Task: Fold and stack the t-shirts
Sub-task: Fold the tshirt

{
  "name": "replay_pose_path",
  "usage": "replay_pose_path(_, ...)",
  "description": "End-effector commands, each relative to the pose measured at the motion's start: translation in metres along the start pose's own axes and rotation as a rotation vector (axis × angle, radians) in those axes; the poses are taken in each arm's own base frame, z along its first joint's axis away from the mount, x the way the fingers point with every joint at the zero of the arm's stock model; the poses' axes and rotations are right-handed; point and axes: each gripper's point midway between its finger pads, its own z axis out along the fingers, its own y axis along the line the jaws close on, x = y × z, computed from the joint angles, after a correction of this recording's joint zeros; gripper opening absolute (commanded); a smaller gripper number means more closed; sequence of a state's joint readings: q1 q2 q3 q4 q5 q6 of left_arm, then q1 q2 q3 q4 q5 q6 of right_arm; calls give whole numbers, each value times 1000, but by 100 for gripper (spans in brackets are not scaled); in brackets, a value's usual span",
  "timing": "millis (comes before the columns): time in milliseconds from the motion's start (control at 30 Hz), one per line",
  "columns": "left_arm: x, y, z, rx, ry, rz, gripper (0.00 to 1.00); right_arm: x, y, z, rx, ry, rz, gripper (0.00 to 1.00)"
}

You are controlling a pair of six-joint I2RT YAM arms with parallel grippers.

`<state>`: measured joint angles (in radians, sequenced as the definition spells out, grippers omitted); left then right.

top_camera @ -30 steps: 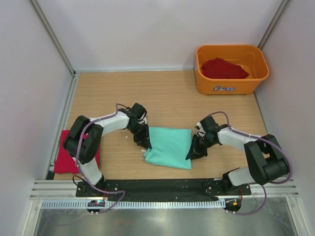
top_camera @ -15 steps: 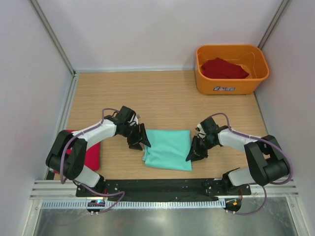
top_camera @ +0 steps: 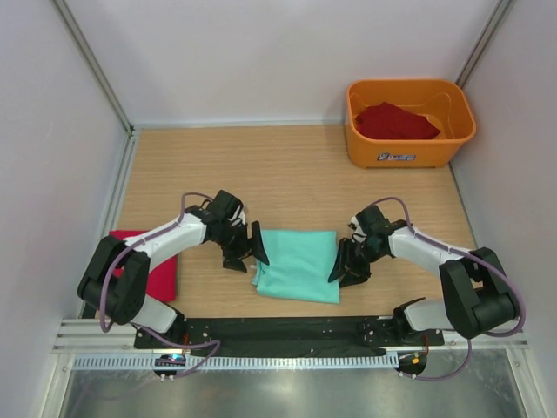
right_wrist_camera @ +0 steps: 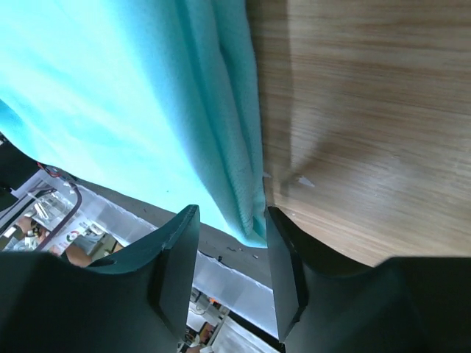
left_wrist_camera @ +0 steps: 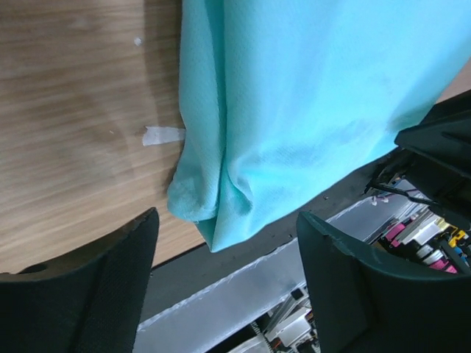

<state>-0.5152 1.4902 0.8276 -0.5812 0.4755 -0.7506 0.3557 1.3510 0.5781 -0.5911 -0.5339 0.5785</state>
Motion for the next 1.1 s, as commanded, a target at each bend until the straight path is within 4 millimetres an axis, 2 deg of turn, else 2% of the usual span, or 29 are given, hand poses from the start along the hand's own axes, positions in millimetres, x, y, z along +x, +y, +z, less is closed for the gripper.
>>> replay_pose_path(0, 0, -12, -17, 23, -54, 62, 73, -13, 13, -16, -5, -61, -41, 48)
replay_pose_path(133, 6, -11, -14, 14, -44, 89, 66, -19, 13, -21, 23, -77, -65, 49)
replay_pose_path(333, 20, -9, 0, -2, -2, 117, 69, -36, 20, -22, 40, -96, -68, 49)
replay_pose_path(467, 26, -13, 6, 2, 16, 142, 68, -40, 20, -19, 39, -105, -55, 49)
replay_pose_path(567, 29, -14, 13, 8, 35, 150, 58, -40, 18, -17, 44, -102, -53, 49)
replay_pose_path(633, 29, -14, 17, 14, 35, 149, 42, -39, 18, -16, 43, -100, -55, 48)
replay_pose_path(700, 28, -12, 21, 9, 30, 145, 34, -39, 18, -16, 42, -102, -56, 49)
replay_pose_path(767, 24, -10, 23, -1, 16, 145, 35, -39, 18, -16, 37, -101, -55, 49)
replay_pose_path(833, 24, -12, 21, -4, 11, 144, 42, -38, 20, -15, 28, -97, -58, 49)
replay_pose_path(967, 21, -18, 6, -17, -34, 154, 44, -36, 20, -16, 27, -95, -61, 48)
replay_pose_path(1067, 20, -21, -7, -31, -72, 153, 53, -34, 18, -17, 27, -94, -61, 48)
